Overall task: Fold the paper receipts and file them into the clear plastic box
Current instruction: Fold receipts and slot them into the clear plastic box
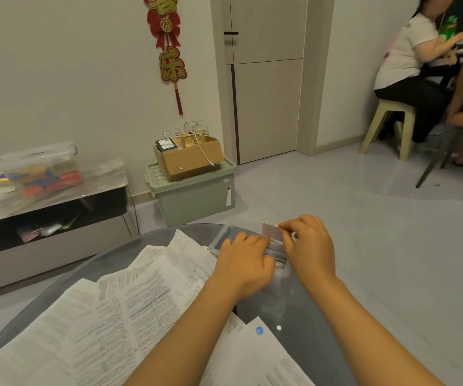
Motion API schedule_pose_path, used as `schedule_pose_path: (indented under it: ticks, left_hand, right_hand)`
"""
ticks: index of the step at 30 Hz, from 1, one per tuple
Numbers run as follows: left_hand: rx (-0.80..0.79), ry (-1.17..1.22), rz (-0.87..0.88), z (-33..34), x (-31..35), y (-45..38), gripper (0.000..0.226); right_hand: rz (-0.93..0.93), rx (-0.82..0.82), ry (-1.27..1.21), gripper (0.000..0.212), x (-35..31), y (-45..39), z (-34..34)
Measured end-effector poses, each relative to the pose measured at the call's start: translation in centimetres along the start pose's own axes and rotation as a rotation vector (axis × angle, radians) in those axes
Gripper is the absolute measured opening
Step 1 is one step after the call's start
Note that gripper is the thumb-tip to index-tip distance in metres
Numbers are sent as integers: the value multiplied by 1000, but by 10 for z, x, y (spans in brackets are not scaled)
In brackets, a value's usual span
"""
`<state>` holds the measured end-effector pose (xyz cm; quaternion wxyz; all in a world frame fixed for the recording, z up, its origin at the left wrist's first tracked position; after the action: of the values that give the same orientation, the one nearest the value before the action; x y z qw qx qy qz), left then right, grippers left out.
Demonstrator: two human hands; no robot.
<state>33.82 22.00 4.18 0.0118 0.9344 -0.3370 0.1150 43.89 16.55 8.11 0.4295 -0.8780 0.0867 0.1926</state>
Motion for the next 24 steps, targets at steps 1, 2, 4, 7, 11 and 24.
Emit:
schedule_pose_path:
  ticks: [1, 2, 4, 7, 11, 24]
  left_hand:
    - [-9, -5, -4, 1, 0, -1, 70]
    - [-16, -9, -9, 1, 1, -2, 70]
    - [-12, -7, -16, 1, 1, -4, 69]
    - [0, 5, -8, 3, -1, -4, 67]
    - [60, 64, -2, 0, -1, -2, 66]
    - [24, 120, 53, 0, 4, 4, 67]
  right_hand:
    - [-11, 15, -1, 8, -1, 0, -1]
    - [-17, 27, -1, 8, -1, -1, -2]
    - [-24, 18, 5, 8, -4, 0, -2]
    - [8, -91, 38, 7, -3, 3, 9]
    - [148, -214, 130, 15, 8, 3, 14]
    - [368, -355, 60, 19, 22, 12, 23]
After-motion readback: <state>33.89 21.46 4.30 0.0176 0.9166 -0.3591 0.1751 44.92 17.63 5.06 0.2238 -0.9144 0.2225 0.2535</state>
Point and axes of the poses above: each hand's wrist, its own y-axis away from the middle knuckle, its own z-axis out of the palm, x = y × z, the point moved 9 cm from there along -y, towards the middle knuckle, and after that the axes turned 9 degrees about -z, right-handed, at the moved point
